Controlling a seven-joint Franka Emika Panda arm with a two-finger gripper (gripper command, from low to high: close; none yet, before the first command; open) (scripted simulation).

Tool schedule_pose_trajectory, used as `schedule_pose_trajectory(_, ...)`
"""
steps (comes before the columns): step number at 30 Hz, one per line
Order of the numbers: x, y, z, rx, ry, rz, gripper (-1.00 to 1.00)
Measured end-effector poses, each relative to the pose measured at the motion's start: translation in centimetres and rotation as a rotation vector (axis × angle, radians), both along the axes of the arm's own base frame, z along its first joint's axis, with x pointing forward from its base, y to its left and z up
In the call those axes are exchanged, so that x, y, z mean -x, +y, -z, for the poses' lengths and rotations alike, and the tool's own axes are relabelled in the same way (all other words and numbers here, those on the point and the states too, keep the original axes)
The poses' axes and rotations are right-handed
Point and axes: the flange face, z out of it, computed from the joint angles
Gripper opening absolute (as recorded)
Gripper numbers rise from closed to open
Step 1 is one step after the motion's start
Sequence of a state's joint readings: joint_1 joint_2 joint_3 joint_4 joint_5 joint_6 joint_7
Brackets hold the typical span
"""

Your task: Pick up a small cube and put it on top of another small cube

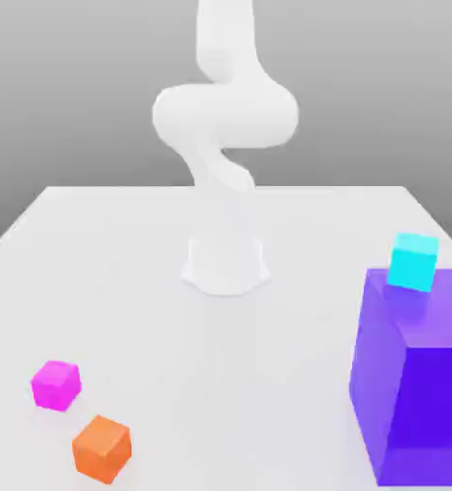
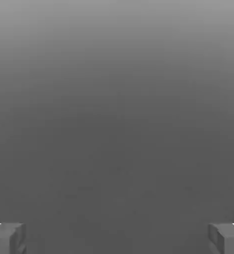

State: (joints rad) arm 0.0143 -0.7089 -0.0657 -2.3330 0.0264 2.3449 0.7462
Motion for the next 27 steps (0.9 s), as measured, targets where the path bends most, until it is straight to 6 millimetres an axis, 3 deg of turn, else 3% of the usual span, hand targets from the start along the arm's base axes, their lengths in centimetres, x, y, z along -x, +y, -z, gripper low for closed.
schedule_pose_trajectory(3, -3.4, -3.3, 6.2, -0.037, 0.096, 0.003, 0.00)
schedule_pose_trajectory(6, -5.6, -6.3, 12.5, -0.068, 0.185, 0.015, 0.00)
schedule_pose_trajectory(12, -6.6, -11.9, 25.5, -0.105, 0.359, 0.063, 0.00)
schedule_pose_trajectory(16, -4.9, -15.3, 33.6, -0.109, 0.474, 0.110, 0.00)
schedule_pose_trajectory(21, 0.1, -20.0, 42.4, -0.093, 0.619, 0.196, 0.00)
schedule_pose_trajectory(24, 3.3, -21.6, 46.5, -0.065, 0.699, 0.227, 0.00)
schedule_pose_trajectory(27, 3.9, -22.1, 48.8, -0.052, 0.716, 0.233, 0.00)
